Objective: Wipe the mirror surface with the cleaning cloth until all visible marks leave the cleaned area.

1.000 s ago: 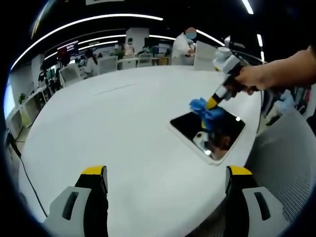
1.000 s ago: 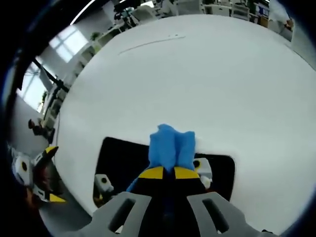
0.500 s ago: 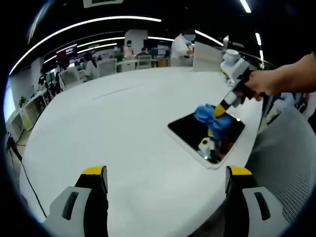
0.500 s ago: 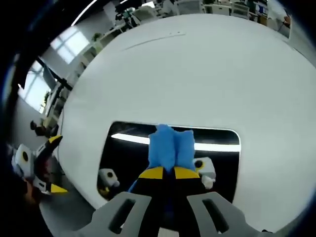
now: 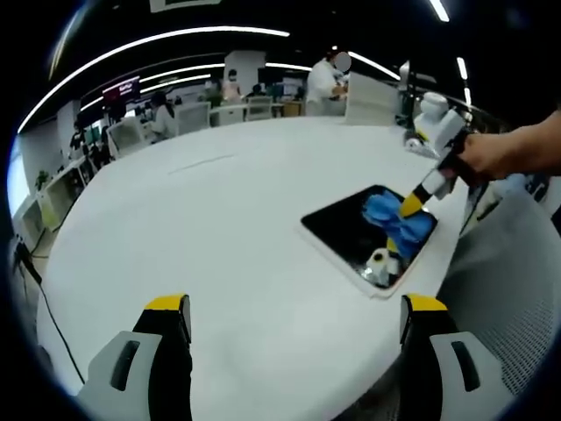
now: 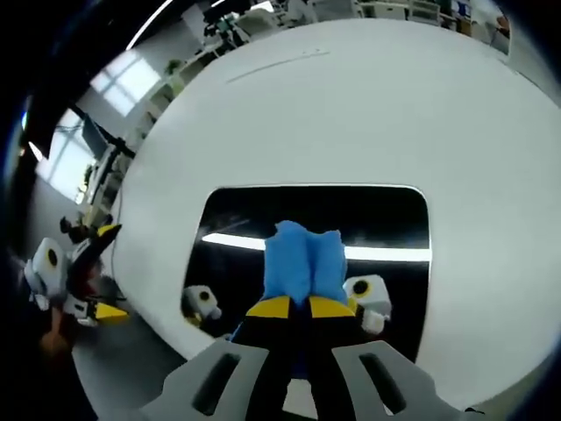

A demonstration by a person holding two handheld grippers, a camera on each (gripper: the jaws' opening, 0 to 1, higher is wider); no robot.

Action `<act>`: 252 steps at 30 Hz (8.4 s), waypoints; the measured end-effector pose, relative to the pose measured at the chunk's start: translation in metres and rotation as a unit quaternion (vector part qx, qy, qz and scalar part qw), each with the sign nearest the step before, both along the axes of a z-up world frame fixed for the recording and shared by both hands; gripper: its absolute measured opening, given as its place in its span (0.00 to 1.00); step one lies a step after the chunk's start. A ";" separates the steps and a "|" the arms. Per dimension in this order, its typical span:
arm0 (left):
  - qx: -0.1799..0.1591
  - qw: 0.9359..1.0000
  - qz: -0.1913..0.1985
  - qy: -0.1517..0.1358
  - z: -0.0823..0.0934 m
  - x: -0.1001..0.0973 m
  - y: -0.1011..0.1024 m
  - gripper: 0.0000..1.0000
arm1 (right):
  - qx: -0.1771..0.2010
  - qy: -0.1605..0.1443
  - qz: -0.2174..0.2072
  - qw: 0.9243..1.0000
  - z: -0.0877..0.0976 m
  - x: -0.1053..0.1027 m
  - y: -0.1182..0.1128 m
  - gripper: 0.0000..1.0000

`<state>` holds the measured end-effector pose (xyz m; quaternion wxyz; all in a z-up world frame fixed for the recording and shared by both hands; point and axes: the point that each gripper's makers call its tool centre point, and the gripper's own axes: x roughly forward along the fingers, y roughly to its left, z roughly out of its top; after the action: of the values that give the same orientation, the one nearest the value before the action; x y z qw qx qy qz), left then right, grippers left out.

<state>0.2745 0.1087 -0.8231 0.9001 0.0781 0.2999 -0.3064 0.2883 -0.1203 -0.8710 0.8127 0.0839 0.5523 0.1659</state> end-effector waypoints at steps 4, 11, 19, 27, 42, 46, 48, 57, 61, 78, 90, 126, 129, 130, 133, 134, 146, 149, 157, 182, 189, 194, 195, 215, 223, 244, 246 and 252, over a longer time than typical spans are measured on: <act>-0.004 1.000 0.005 0.001 0.000 0.000 0.001 0.99 | 0.008 0.002 -0.005 1.000 0.001 -0.008 0.000 0.00; -0.003 1.000 0.007 0.001 0.000 0.001 0.003 0.99 | 0.016 0.003 -0.006 1.000 0.000 -0.016 0.000 0.00; -0.006 1.000 0.006 0.001 0.000 -0.001 0.002 0.99 | 0.039 0.017 -0.021 0.999 0.000 -0.028 0.000 0.00; -0.008 1.000 0.004 0.004 0.000 0.000 0.001 0.99 | 0.040 0.025 -0.014 0.999 0.001 -0.038 0.002 0.00; -0.007 1.000 0.002 0.005 -0.001 -0.002 0.000 0.99 | 0.037 0.035 -0.001 0.999 0.001 -0.046 0.006 0.00; -0.002 1.000 -0.004 0.006 -0.001 -0.003 -0.001 0.99 | 0.036 0.036 -0.001 0.999 0.000 -0.046 0.006 0.00; -0.002 1.000 -0.003 0.006 -0.001 -0.003 0.000 0.99 | 0.037 0.036 -0.001 0.999 0.001 -0.047 0.006 0.00; -0.003 1.000 0.005 0.004 0.000 -0.002 0.002 0.99 | 0.035 0.033 0.008 0.999 -0.001 -0.045 0.001 0.00; -0.001 1.000 0.007 0.004 0.000 -0.001 0.004 0.99 | 0.028 0.033 0.011 0.999 -0.001 -0.044 -0.004 0.00; 0.002 1.000 0.010 0.007 -0.003 -0.002 0.006 0.99 | 0.024 0.029 -0.002 0.999 0.001 -0.045 -0.020 0.00; 0.002 1.000 0.007 0.010 -0.003 -0.003 0.004 0.99 | 0.024 0.029 -0.023 0.999 0.000 -0.046 -0.043 0.00; 0.004 1.000 0.000 0.016 -0.005 -0.004 0.002 0.99 | 0.014 0.028 -0.040 0.999 -0.001 -0.023 -0.049 0.00; 0.003 1.000 -0.001 0.016 -0.006 -0.005 0.002 0.99 | 0.010 0.027 -0.038 0.999 -0.001 -0.018 -0.049 0.00; 0.003 1.000 0.000 0.016 -0.006 -0.005 0.003 0.99 | 0.009 0.026 -0.037 0.999 -0.001 -0.017 -0.050 0.00; 0.002 1.000 0.002 0.015 -0.006 -0.004 0.003 0.99 | 0.007 0.025 -0.034 0.999 -0.001 -0.012 -0.050 0.00; 0.001 1.000 0.003 0.016 -0.006 -0.004 0.003 0.99 | 0.006 0.025 -0.033 0.999 -0.001 -0.010 -0.050 0.00; 0.003 1.000 0.000 0.019 -0.007 -0.005 0.001 0.99 | 0.005 0.026 -0.045 0.999 -0.001 0.010 -0.053 0.00; 0.005 1.000 -0.006 0.021 -0.008 -0.005 0.000 0.99 | 0.003 0.024 -0.047 0.999 -0.001 0.013 -0.054 0.00; 0.003 1.000 -0.009 0.022 -0.008 -0.006 -0.002 0.99 | -0.006 0.021 -0.047 0.999 -0.001 0.023 -0.055 0.00; 0.000 1.000 0.002 0.019 -0.006 -0.005 0.001 0.99 | -0.034 0.014 -0.042 0.998 -0.001 0.073 -0.057 0.00; -0.001 1.000 0.005 0.021 -0.007 -0.005 0.002 0.99 | -0.034 0.013 -0.040 0.999 -0.002 0.080 -0.059 0.00; 0.007 1.000 -0.005 0.025 -0.009 -0.007 -0.001 0.99 | -0.035 0.019 -0.037 0.999 -0.002 0.080 -0.058 0.00; 0.008 1.000 -0.004 0.025 -0.008 -0.007 0.000 0.99 | -0.036 0.018 -0.037 0.999 -0.002 0.079 -0.058 0.00; 0.003 1.000 0.008 0.021 -0.008 -0.003 0.002 0.99 | -0.034 0.007 -0.036 0.999 -0.003 0.082 -0.059 0.00; 0.005 1.000 -0.002 0.021 -0.007 -0.005 -0.001 0.99 | -0.031 -0.013 -0.041 0.999 0.014 0.090 -0.059 0.00; -0.002 1.000 -0.016 0.016 -0.007 -0.005 -0.004 0.99 | -0.040 -0.046 -0.034 0.998 0.066 0.076 -0.115 0.00; -0.003 1.000 -0.018 0.016 -0.006 -0.006 -0.005 0.99 | -0.049 -0.048 -0.038 0.997 0.068 0.072 -0.128 0.00; -0.001 1.000 -0.021 0.014 -0.005 -0.006 -0.006 0.99 | -0.056 -0.042 -0.052 0.996 0.071 0.059 -0.154 0.00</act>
<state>0.2682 0.1031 -0.8285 0.8891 0.0788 0.3105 -0.3268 0.3469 -0.2743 -0.8003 0.8463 0.0595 0.5206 0.0955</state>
